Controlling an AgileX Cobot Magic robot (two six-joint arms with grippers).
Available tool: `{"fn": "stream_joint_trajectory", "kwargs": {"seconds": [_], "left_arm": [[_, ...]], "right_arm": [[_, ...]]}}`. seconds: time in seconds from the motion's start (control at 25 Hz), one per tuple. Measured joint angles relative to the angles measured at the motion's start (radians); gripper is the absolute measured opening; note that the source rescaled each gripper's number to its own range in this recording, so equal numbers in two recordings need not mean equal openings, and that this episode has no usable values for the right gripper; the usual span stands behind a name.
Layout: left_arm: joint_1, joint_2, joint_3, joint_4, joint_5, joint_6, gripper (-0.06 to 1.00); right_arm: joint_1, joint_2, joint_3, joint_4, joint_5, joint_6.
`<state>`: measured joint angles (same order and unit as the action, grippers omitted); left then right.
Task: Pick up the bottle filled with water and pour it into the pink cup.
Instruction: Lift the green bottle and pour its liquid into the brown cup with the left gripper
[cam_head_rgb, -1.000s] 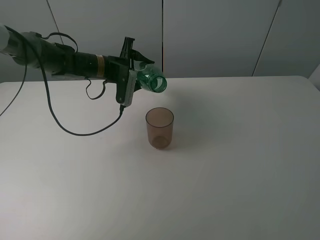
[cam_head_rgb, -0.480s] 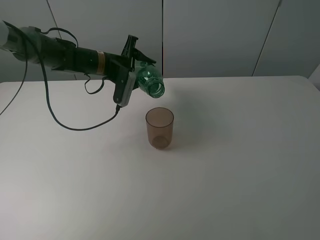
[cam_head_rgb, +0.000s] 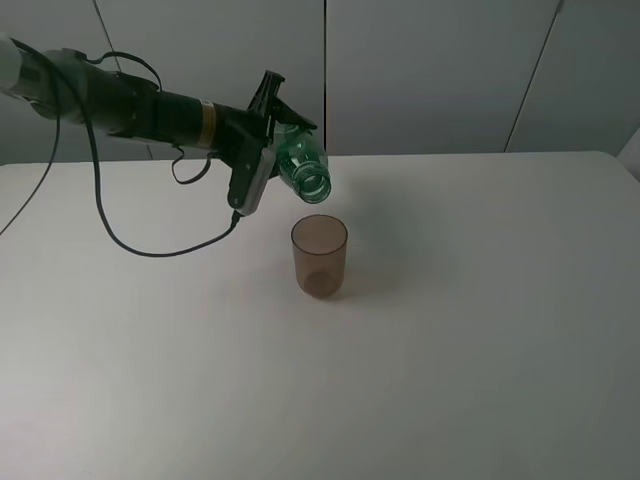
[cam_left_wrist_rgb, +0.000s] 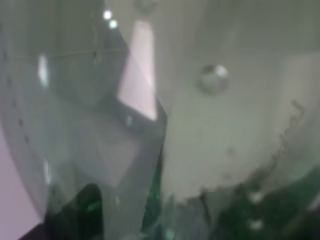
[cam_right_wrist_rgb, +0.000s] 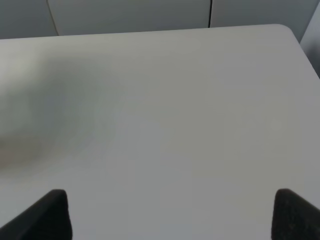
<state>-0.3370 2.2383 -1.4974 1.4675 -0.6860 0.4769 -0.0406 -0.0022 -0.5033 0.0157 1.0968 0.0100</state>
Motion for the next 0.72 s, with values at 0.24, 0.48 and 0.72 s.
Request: {"fn": "stream_joint_trajectory", "kwargs": {"seconds": [0.24, 0.48, 0.72], "left_arm": [[-0.002, 0.000, 0.000, 0.027, 0.005, 0.000, 0.02], [-0.002, 0.000, 0.000, 0.037, 0.010, 0.024, 0.02], [-0.002, 0.000, -0.002, 0.041, 0.028, 0.055, 0.02]], "right_arm": [[0.000, 0.000, 0.000, 0.000, 0.000, 0.000], [0.000, 0.000, 0.000, 0.000, 0.000, 0.000], [0.000, 0.000, 0.000, 0.000, 0.000, 0.000]]}}
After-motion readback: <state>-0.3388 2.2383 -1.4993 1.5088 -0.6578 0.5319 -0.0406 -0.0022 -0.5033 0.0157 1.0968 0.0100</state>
